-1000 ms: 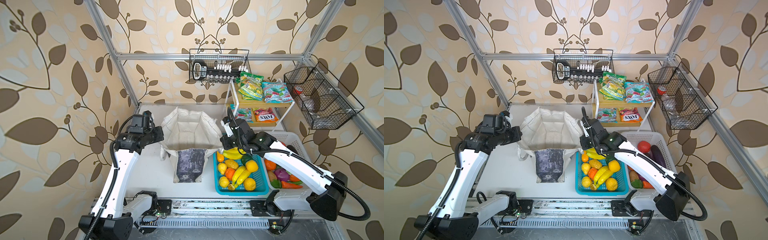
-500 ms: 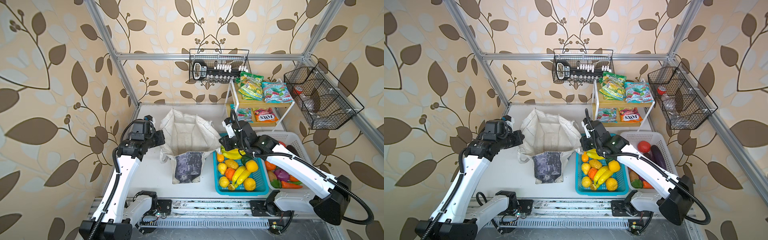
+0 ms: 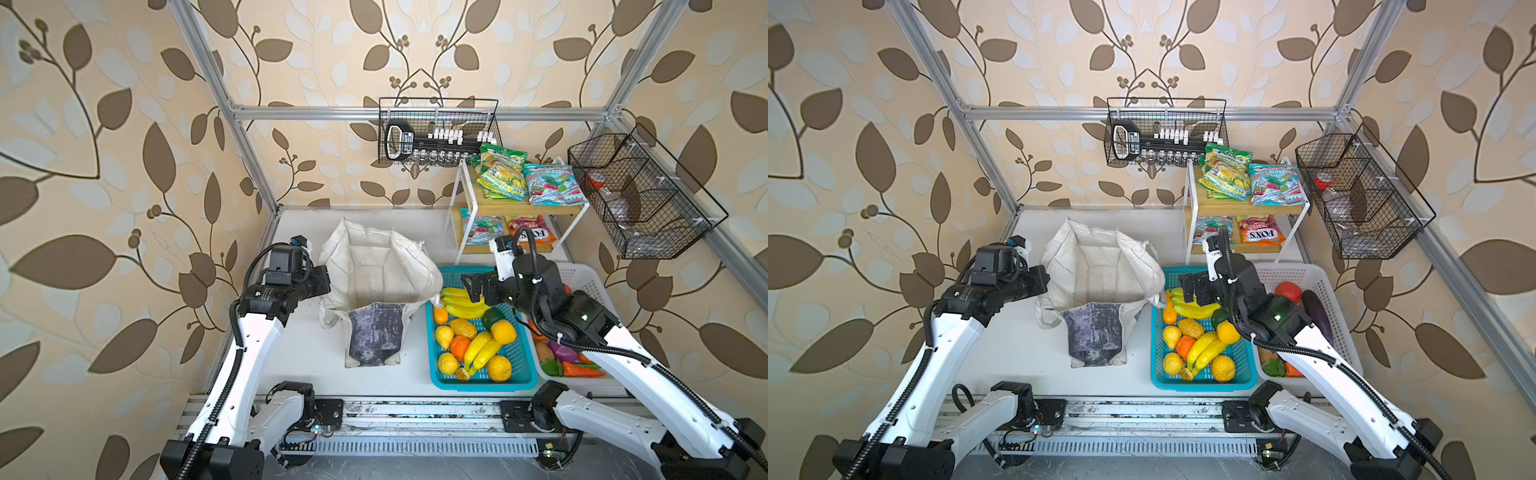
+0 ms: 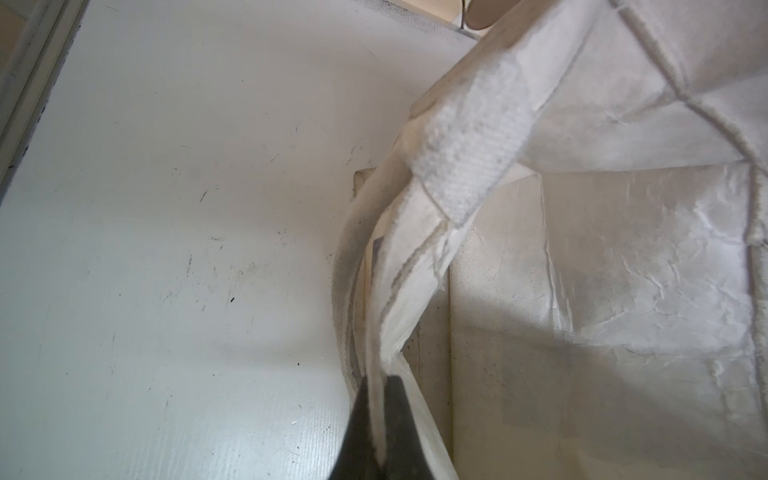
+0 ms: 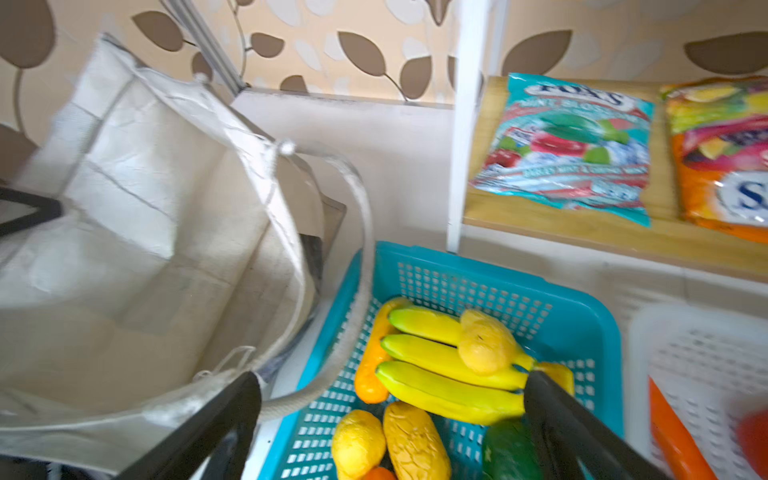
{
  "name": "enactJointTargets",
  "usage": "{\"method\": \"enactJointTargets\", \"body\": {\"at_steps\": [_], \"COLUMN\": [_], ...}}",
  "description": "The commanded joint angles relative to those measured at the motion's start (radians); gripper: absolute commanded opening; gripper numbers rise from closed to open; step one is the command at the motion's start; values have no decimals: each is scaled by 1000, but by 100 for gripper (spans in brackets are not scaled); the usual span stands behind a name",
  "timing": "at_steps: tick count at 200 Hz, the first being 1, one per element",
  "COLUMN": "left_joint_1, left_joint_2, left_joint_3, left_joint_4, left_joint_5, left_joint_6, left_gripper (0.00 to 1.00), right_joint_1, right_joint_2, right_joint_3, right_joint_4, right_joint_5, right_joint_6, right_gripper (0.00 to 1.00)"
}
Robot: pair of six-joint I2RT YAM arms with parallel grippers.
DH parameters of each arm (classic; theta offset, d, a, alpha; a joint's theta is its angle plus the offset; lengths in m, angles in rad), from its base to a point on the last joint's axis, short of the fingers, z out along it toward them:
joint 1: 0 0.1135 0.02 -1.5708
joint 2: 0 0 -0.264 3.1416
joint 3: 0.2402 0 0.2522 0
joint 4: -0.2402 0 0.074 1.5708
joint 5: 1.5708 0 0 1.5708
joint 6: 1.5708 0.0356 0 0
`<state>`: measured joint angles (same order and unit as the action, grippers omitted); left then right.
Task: Place the food into the grocery bag and tie it
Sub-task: 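Release the bag rim with the right gripper and move it over the teal basket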
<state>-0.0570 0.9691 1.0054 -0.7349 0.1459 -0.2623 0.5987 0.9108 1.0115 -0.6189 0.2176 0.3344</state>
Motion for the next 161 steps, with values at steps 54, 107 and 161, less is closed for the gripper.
{"method": "enactJointTargets", "body": {"at_steps": [54,107,161], "left_joint_1": [13,14,18], "left_joint_2": [-34,-65,-50], "left_joint_3": [-18,-24,-21], "left_joint_4": [8,14,12], "left_joint_5": [0,-20,9], "left_joint_6": [24,26,26], "left_gripper": [0,0,0], "right_joint_1": [-101,-96,-2], "right_joint_2": [-101,-119,-109], "right_joint_3": [-161,-274,-258], "right_joint_4": [-55,-53,-222], "right_joint_5": [-75,-166,13], "right_joint_6": [-12,33,164], "right_gripper": [99,92,89]}}
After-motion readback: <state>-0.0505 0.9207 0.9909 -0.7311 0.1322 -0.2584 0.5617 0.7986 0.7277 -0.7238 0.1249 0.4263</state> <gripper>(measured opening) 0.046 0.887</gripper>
